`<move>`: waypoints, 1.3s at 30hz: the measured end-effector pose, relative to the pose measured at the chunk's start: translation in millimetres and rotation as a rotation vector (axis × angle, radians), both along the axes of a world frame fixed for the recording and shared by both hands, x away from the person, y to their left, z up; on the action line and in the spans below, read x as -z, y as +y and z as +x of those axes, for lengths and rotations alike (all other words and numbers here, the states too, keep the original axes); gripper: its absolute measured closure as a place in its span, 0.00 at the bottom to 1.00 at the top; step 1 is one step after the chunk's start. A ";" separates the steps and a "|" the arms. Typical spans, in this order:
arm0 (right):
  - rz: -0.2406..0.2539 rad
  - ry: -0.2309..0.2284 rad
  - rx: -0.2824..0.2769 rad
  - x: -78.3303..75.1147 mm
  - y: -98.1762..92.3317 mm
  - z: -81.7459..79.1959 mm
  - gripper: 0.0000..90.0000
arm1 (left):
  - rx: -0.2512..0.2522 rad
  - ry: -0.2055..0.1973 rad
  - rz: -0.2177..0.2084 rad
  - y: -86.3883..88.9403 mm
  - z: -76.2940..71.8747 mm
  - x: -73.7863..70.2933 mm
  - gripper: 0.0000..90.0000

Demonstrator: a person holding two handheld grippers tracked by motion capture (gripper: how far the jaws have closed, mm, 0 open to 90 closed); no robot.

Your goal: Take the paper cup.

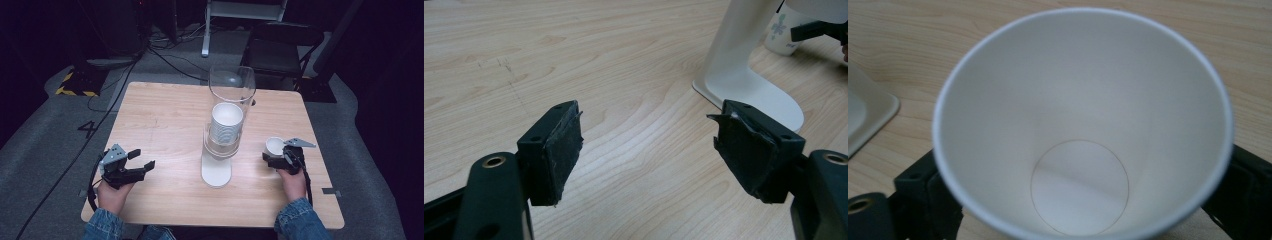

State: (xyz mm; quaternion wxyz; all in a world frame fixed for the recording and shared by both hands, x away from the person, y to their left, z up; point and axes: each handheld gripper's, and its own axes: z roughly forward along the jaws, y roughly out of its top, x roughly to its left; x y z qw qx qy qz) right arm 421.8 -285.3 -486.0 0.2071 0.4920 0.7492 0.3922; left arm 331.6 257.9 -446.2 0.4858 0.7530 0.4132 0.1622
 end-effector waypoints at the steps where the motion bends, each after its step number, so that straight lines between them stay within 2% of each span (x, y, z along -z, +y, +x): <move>1: 0.007 -0.006 0.000 -2.1 -0.6 -1.0 0.02 | 0.000 -0.001 -0.002 -0.1 0.1 0.1 0.29; 5: 0.032 -0.021 0.000 -9.7 -2.8 -5.6 0.00 | 0.001 0.002 -0.002 -0.5 0.2 0.0 0.29; 7: 0.041 -0.045 0.006 -17.6 -5.9 -10.7 0.00 | -0.001 0.000 -0.002 -0.4 -0.1 -0.1 0.29; 10: 0.083 -0.071 0.018 -27.1 -11.3 -17.9 0.00 | 0.000 0.001 -0.002 0.0 0.0 -0.2 0.29; 11: 0.083 -0.071 0.018 -27.1 -11.3 -17.9 0.00 | 0.000 0.001 -0.002 0.0 -0.1 -0.3 0.29; 12: 0.094 -0.074 0.023 -33.8 -13.7 -23.0 0.00 | -0.002 0.001 -0.003 -0.3 -0.3 -0.3 0.29; 17: 0.085 -0.114 0.002 -47.5 -14.0 -35.8 0.00 | 0.013 -0.003 0.003 -3.8 -2.5 -2.3 0.29; 20: 0.077 -0.148 -0.051 -58.8 -9.6 -50.1 0.00 | 0.026 -0.007 0.009 -7.2 -4.9 -4.1 0.29; 23: 0.076 -0.160 -0.079 -62.9 -6.0 -56.5 0.00 | 0.040 -0.007 0.019 -11.0 -6.7 -5.3 0.29; 24: 0.086 -0.168 -0.117 -66.4 -2.0 -62.3 0.00 | 0.045 -0.006 0.020 -11.6 -6.9 -5.5 0.29; 26: 0.085 -0.174 -0.133 -67.6 -0.2 -64.1 0.00 | 0.053 -0.004 0.021 -13.8 -7.8 -5.3 0.29; 27: 0.089 -0.186 -0.176 -71.1 6.3 -69.9 0.00 | 0.057 -0.005 0.026 -14.7 -8.0 -5.2 0.29; 29: 0.093 -0.186 -0.189 -72.0 9.0 -72.1 0.00 | 0.063 -0.005 0.031 -16.4 -8.7 -5.8 0.29; 30: 0.097 -0.189 -0.232 -73.4 17.0 -76.8 0.00 | 0.063 -0.010 0.029 -17.4 -9.3 -6.4 0.29; 32: 0.095 -0.188 -0.250 -73.6 19.6 -78.1 0.00 | 0.076 -0.017 0.040 -19.6 -10.0 -7.9 0.29; 36: 0.104 -0.181 -0.335 -71.4 34.8 -83.2 0.00 | 0.101 -0.021 0.065 -26.1 -11.1 -8.2 0.29; 37: 0.098 -0.176 -0.371 -68.6 42.1 -84.6 0.00 | 0.108 -0.022 0.073 -27.6 -11.2 -8.3 0.29; 39: 0.096 -0.171 -0.380 -67.4 44.8 -85.3 0.00 | 0.121 -0.016 0.068 -30.8 -11.8 -8.1 0.29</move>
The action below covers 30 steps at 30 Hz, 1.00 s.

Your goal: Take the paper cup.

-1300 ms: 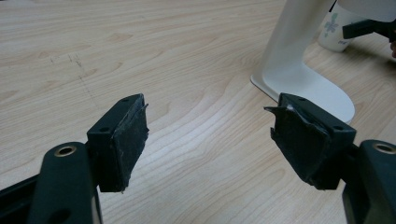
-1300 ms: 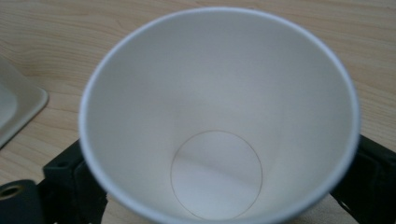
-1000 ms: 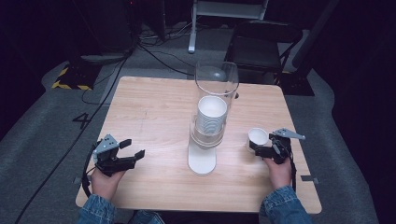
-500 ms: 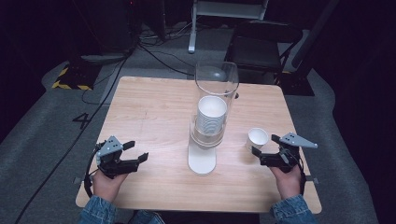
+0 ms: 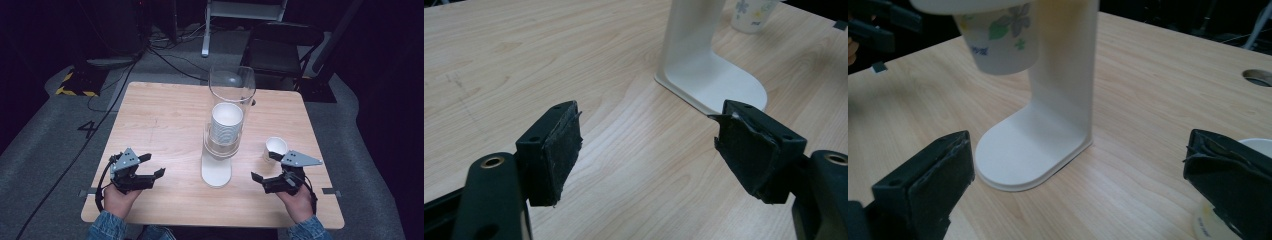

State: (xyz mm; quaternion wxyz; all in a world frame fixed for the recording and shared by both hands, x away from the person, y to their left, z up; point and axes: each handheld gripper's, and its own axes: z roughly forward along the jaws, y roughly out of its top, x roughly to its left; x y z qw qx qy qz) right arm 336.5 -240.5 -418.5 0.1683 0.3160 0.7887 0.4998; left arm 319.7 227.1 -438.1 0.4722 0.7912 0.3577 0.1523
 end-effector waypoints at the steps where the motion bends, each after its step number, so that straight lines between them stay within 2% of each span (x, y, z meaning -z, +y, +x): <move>1: -0.014 0.002 -0.014 1.4 4.0 -0.8 0.00 | 0.007 0.004 -0.008 -1.3 0.0 0.1 0.29; 3: -0.025 0.005 -0.032 3.2 9.4 -1.6 0.00 | 0.018 0.008 -0.022 -5.1 -0.5 0.0 0.28; 8: -0.020 0.019 -0.062 8.9 18.9 -2.5 0.00 | 0.052 0.017 -0.005 -14.0 -1.1 2.1 0.28; 11: -0.022 0.045 -0.069 15.5 23.1 -0.6 0.00 | 0.060 0.021 0.009 -16.8 -0.8 3.9 0.28; 15: -0.049 0.098 -0.058 26.0 29.0 3.1 0.00 | 0.066 0.026 0.028 -19.8 0.9 6.9 0.28; 17: -0.036 0.114 -0.070 30.0 31.4 4.3 0.00 | 0.066 0.030 0.029 -20.6 1.1 7.9 0.28; 21: -0.066 0.111 -0.076 35.6 37.9 4.3 0.00 | 0.071 0.040 0.035 -21.2 2.0 9.7 0.28; 23: -0.088 0.106 -0.070 38.0 39.8 4.4 0.00 | 0.075 0.040 0.048 -21.1 3.3 10.7 0.28; 24: -0.091 0.104 -0.066 39.0 39.7 4.8 0.00 | 0.070 0.052 0.043 -21.9 3.1 11.5 0.28; 26: -0.092 0.113 -0.049 41.3 38.7 7.0 0.00 | 0.071 0.046 0.065 -21.5 4.6 12.1 0.28; 30: -0.101 0.148 -0.004 49.1 33.1 13.7 0.00 | 0.064 0.079 0.067 -21.9 6.4 14.6 0.28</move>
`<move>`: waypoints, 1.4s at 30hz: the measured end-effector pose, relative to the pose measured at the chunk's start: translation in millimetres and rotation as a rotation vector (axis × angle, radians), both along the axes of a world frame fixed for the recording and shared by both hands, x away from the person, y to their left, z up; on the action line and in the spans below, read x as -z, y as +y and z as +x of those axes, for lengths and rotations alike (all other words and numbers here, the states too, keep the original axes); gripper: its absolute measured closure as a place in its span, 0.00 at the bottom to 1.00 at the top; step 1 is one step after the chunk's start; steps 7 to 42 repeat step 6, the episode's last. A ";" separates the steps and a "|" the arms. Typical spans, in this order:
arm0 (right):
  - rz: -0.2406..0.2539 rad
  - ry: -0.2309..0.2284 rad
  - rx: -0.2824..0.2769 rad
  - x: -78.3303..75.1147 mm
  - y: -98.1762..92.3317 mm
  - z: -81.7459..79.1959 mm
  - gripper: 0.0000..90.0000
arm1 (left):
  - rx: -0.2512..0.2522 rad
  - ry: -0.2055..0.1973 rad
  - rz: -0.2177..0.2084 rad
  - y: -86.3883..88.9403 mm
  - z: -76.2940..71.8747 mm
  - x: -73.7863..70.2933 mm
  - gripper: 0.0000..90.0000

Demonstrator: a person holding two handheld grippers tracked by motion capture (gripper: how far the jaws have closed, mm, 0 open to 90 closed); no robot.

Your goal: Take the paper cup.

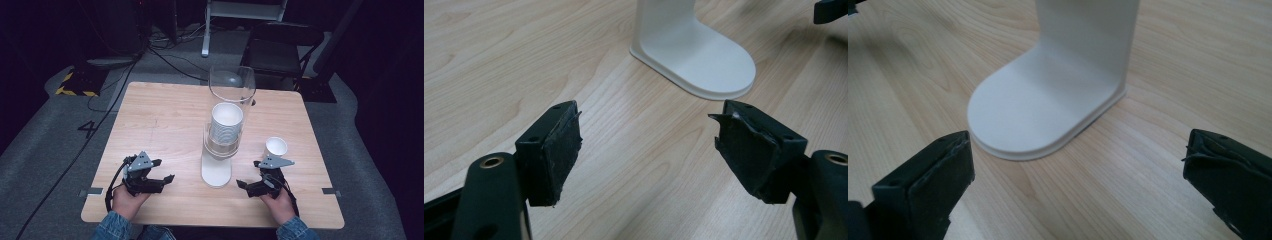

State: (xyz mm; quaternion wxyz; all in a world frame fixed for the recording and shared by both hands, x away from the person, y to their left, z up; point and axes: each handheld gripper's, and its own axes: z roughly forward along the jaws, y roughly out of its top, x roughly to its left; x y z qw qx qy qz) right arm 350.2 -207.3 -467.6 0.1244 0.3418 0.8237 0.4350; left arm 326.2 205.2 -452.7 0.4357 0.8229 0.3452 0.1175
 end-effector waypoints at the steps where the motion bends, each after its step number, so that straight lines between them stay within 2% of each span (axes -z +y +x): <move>1: -0.003 0.008 0.010 1.7 -1.8 1.5 0.00 | 0.003 0.002 0.002 0.4 0.7 0.5 0.28; 6: 0.037 0.003 0.045 3.3 -8.5 4.2 0.00 | 0.002 0.011 0.002 0.9 1.8 1.5 0.28; 42: 0.037 0.003 0.045 3.3 -8.5 4.2 0.00 | 0.002 0.011 0.002 0.9 1.8 1.5 0.28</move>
